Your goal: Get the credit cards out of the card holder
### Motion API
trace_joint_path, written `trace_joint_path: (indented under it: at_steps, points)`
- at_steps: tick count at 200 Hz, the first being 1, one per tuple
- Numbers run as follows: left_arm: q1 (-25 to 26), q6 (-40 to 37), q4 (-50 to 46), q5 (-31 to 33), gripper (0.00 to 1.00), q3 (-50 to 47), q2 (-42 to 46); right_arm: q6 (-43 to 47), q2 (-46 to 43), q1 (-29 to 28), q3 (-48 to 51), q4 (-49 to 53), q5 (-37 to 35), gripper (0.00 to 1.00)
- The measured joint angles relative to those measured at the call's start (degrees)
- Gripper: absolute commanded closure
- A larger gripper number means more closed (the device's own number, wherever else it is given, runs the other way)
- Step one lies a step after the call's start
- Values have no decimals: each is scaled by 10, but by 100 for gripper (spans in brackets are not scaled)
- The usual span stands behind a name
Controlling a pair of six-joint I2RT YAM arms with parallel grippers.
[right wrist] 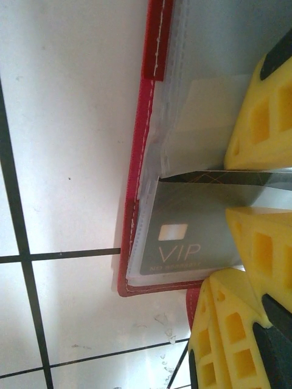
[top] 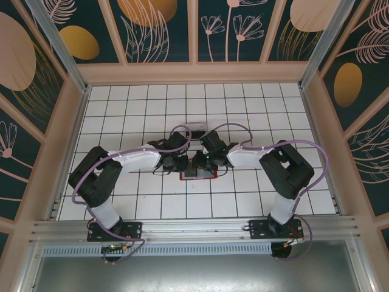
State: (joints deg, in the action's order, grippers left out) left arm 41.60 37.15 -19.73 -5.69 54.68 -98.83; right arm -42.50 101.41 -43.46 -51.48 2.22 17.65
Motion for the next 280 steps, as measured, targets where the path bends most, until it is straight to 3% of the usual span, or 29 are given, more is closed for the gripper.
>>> trace_joint_path:
  at_steps: [32,108,280]
  points:
    - [0,0,-1,0,87,1,-1,-7,-12,9,38,-59,20,78]
    - [0,0,-5,3,87,4,-2,-29,-36,24,97,-143,71,91]
    - [1,0,-15,4,87,15,-10,-35,-64,49,143,-179,95,93]
